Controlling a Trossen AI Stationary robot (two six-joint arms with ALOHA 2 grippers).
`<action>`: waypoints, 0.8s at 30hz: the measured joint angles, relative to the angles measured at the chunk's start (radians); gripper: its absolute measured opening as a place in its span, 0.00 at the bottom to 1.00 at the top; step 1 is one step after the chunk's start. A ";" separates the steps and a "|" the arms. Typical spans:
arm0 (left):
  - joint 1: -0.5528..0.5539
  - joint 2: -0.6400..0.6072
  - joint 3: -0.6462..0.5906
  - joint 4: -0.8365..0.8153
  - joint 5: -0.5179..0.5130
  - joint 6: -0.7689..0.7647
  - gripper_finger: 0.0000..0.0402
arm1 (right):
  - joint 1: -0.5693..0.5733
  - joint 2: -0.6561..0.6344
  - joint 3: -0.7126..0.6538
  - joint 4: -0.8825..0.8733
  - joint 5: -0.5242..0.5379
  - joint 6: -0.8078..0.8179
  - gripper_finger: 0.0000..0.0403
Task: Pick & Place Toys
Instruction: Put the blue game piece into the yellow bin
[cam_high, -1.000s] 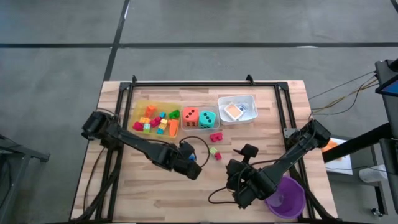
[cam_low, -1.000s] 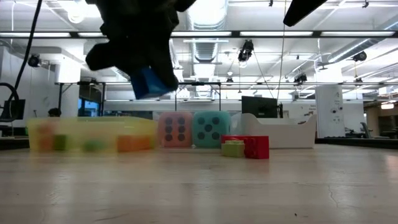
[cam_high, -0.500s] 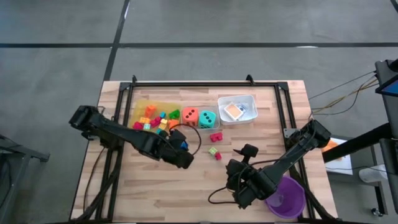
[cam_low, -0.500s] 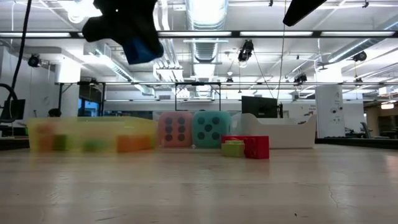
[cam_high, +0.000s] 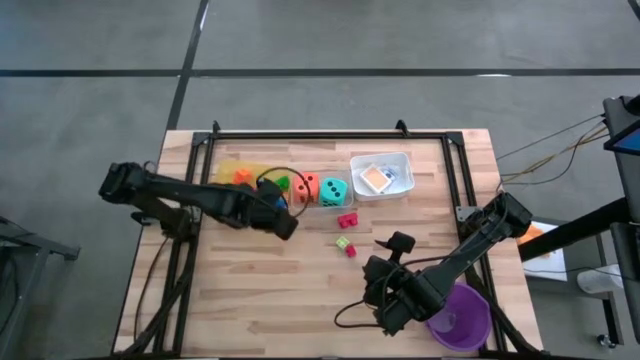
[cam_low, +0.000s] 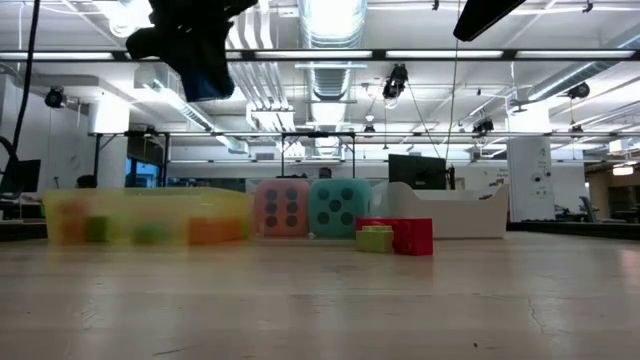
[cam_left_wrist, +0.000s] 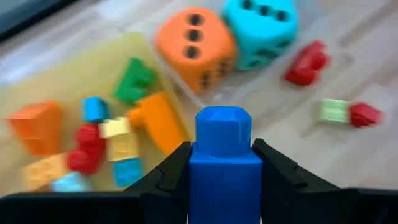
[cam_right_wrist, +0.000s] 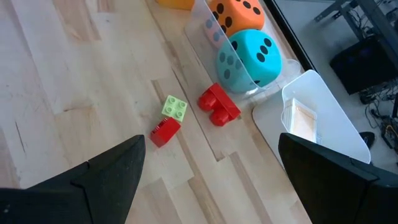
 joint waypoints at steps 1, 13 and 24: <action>0.018 -0.006 0.000 -0.020 -0.001 0.009 0.31 | 0.000 0.000 0.000 0.002 0.000 0.000 0.91; 0.294 -0.025 -0.050 -0.099 0.020 0.196 0.31 | 0.000 0.000 0.000 0.020 0.000 0.009 0.91; 0.506 -0.218 -0.425 0.143 0.217 0.268 0.31 | 0.000 0.002 -0.011 0.044 -0.007 0.062 0.91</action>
